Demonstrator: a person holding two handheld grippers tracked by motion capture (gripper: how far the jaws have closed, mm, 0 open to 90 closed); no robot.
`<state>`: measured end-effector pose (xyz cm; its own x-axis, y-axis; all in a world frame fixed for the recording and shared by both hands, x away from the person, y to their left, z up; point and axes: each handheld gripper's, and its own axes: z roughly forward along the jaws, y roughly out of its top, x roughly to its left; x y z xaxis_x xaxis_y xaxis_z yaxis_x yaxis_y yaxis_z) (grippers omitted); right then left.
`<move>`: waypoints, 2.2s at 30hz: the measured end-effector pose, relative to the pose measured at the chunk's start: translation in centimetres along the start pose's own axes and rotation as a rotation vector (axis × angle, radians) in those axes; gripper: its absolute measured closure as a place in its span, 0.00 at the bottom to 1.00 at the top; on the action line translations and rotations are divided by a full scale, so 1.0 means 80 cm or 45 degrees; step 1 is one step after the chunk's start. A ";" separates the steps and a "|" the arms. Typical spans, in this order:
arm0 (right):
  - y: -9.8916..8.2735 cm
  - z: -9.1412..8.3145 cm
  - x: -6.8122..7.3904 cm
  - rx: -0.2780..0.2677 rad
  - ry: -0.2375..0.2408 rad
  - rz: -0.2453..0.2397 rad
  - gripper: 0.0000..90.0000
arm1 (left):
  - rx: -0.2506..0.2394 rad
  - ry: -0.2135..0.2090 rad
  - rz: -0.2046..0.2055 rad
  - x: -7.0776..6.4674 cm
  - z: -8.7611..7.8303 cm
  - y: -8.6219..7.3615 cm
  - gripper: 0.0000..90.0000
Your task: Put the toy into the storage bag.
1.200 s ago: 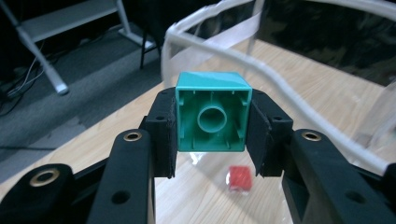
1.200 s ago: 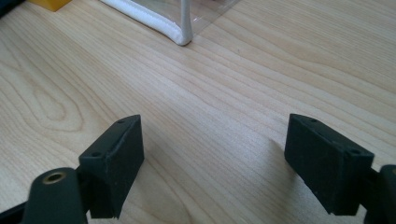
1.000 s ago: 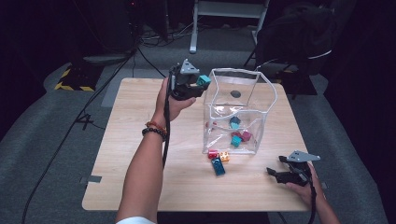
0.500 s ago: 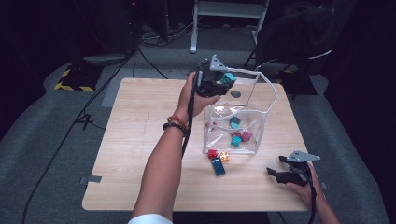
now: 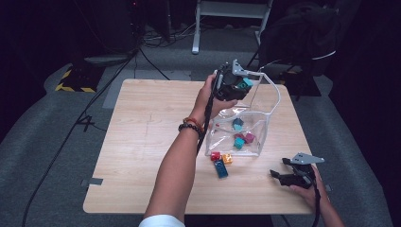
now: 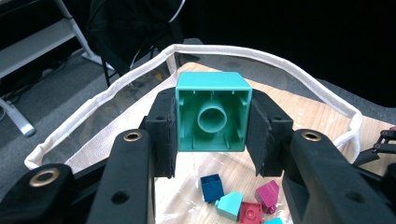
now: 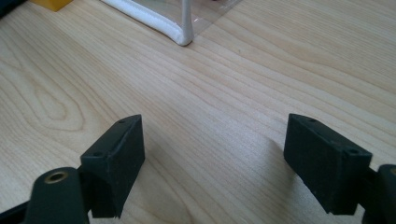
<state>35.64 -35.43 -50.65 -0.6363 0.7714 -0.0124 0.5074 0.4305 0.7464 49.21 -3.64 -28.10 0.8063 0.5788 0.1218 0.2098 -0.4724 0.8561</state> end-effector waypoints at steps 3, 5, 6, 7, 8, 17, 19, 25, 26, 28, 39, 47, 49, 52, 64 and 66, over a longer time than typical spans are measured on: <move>0.000 0.000 0.000 0.000 0.000 0.000 0.23 | 0.003 0.007 -0.001 0.000 0.001 0.000 0.65; 0.000 0.000 0.000 0.000 0.000 -0.001 0.23 | 0.003 0.010 -0.009 0.002 0.001 -0.001 0.65; 0.000 0.000 0.000 0.000 0.000 0.000 0.23 | 0.001 0.015 -0.012 0.002 0.000 -0.001 0.65; 0.000 0.000 0.000 0.000 0.000 0.000 0.23 | -0.001 0.023 -0.016 0.002 0.000 -0.002 0.64; 0.000 0.000 0.000 0.000 0.000 0.000 0.23 | -0.002 0.028 -0.026 0.003 0.000 -0.002 0.61; 0.000 0.000 0.000 0.000 0.001 0.000 0.23 | -0.015 0.028 -0.035 0.006 -0.010 -0.003 0.58; 0.000 0.000 0.000 0.000 0.001 0.000 0.23 | -0.018 0.033 -0.035 0.007 -0.013 -0.004 0.57; 0.000 0.000 0.000 0.001 0.002 -0.002 0.23 | -0.020 0.043 -0.042 0.012 -0.025 -0.011 0.56; 0.000 0.000 0.000 0.001 0.001 -0.003 0.23 | -0.022 0.047 -0.047 0.014 -0.027 -0.013 0.55; 0.000 0.000 0.000 0.001 0.001 -0.003 0.23 | -0.015 0.051 -0.057 0.017 -0.030 -0.015 0.53; 0.000 0.000 0.000 0.003 0.002 -0.003 0.23 | -0.006 0.108 -0.092 0.030 -0.053 -0.035 0.39; 0.000 0.000 0.000 0.002 0.001 -0.002 0.23 | 0.002 0.137 -0.068 0.031 -0.079 -0.051 0.33; 0.000 0.000 0.000 0.002 0.001 -0.002 0.23 | 0.000 0.137 -0.072 0.033 -0.086 -0.058 0.32; 0.000 0.000 0.000 0.002 0.001 -0.001 0.23 | 0.025 0.147 -0.065 0.033 -0.092 -0.069 0.31; 0.000 0.000 0.000 0.002 0.000 -0.002 0.23 | 0.098 0.144 -0.055 0.027 -0.110 -0.131 0.28; 0.000 0.000 0.000 0.002 0.001 -0.001 0.23 | 0.113 0.127 -0.050 0.022 -0.110 -0.144 0.27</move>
<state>35.66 -35.46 -50.66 -0.6373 0.7705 -0.0128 0.5074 0.4321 0.7455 43.33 8.67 -33.33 0.7385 0.6590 0.1425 0.2915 -0.5027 0.8138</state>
